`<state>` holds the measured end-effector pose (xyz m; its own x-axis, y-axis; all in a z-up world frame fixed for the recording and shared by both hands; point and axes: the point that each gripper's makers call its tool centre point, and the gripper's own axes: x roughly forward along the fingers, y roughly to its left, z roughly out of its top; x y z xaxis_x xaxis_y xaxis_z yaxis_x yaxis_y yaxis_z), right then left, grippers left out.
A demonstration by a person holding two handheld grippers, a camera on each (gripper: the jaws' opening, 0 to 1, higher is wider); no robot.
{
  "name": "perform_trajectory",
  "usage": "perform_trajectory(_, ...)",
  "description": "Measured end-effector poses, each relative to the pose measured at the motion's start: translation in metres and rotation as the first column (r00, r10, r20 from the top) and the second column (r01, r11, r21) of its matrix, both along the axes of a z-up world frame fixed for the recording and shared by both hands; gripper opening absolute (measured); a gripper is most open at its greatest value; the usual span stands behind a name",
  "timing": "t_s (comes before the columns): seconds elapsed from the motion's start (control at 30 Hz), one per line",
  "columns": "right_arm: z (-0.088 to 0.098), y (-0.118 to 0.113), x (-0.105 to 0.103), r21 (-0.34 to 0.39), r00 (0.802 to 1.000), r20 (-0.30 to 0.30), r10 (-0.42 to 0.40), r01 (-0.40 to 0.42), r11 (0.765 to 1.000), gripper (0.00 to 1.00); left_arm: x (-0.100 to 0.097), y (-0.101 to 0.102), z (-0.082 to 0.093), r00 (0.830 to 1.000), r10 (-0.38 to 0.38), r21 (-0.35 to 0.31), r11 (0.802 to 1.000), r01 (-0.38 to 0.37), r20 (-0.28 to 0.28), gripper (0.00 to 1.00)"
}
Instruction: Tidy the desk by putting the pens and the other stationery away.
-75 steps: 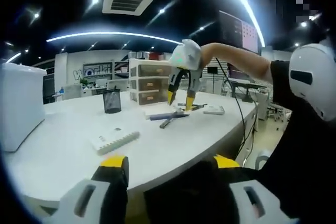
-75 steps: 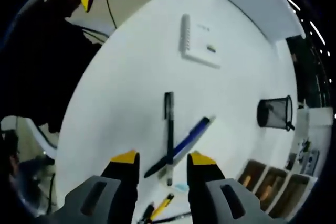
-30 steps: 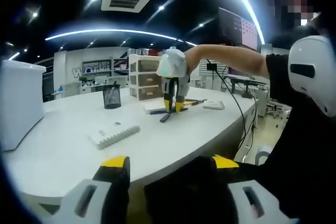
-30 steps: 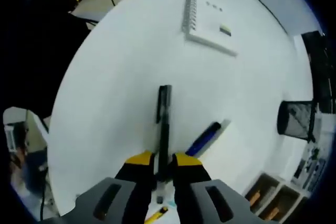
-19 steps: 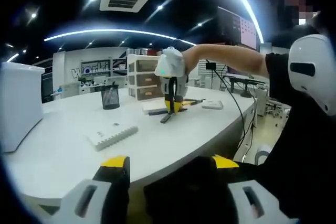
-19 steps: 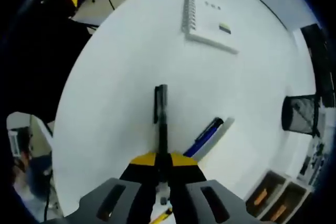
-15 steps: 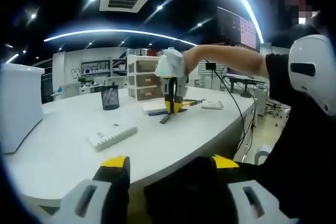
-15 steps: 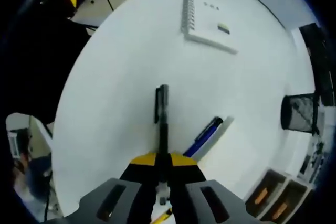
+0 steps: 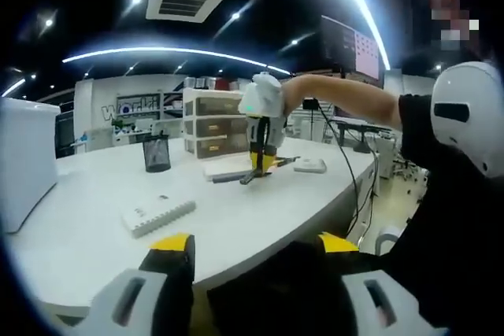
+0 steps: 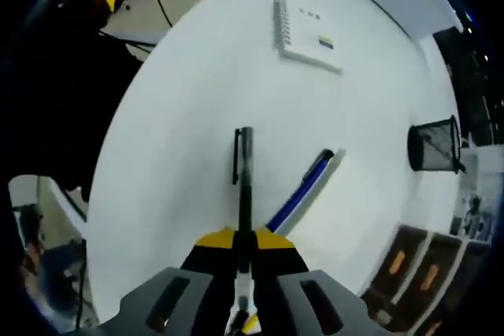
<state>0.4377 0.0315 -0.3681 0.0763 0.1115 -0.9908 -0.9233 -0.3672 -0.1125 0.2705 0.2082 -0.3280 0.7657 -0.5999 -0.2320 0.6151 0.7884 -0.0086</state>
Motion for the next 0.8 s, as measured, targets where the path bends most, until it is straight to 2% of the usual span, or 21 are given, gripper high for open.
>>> perform_trajectory(0.1,0.009,-0.005,-0.004,0.069,0.999,0.018,-0.032,0.031,0.997,0.04,0.001,-0.006,0.002,1.0,-0.01,0.004,1.0,0.01,0.004,0.61)
perform_trajectory(0.23,0.017,-0.019,-0.011,0.115,0.997,0.033,-0.075,0.071,0.991,0.05,0.004,-0.011,0.008,1.0,-0.015,0.008,1.0,0.015,0.018,0.61)
perform_trajectory(0.47,0.036,-0.03,-0.017,0.291,0.987,0.085,-0.136,0.106,0.951,0.05,0.006,-0.019,0.013,0.999,-0.036,0.027,0.999,0.036,0.022,0.61)
perform_trajectory(0.5,0.043,-0.03,-0.013,0.338,0.982,0.124,-0.143,0.094,0.936,0.05,0.006,-0.022,0.015,0.999,-0.044,0.025,0.999,0.044,0.026,0.61)
perform_trajectory(0.6,0.056,-0.035,-0.011,0.437,0.969,0.164,-0.184,0.096,0.894,0.05,0.008,-0.028,0.022,0.997,-0.058,0.029,0.998,0.057,0.042,0.62)
perform_trajectory(0.63,0.058,-0.038,-0.014,0.459,0.969,0.147,-0.2,0.112,0.881,0.05,0.009,-0.03,0.024,0.997,-0.063,0.033,0.998,0.062,0.048,0.62)
perform_trajectory(0.7,0.065,-0.042,-0.013,0.514,0.96,0.162,-0.227,0.114,0.85,0.05,0.011,-0.033,0.028,0.996,-0.071,0.036,0.997,0.069,0.056,0.62)
perform_trajectory(0.8,0.072,-0.049,-0.016,0.573,0.951,0.142,-0.273,0.146,0.806,0.05,0.014,-0.039,0.032,0.994,-0.083,0.037,0.996,0.08,0.066,0.62)
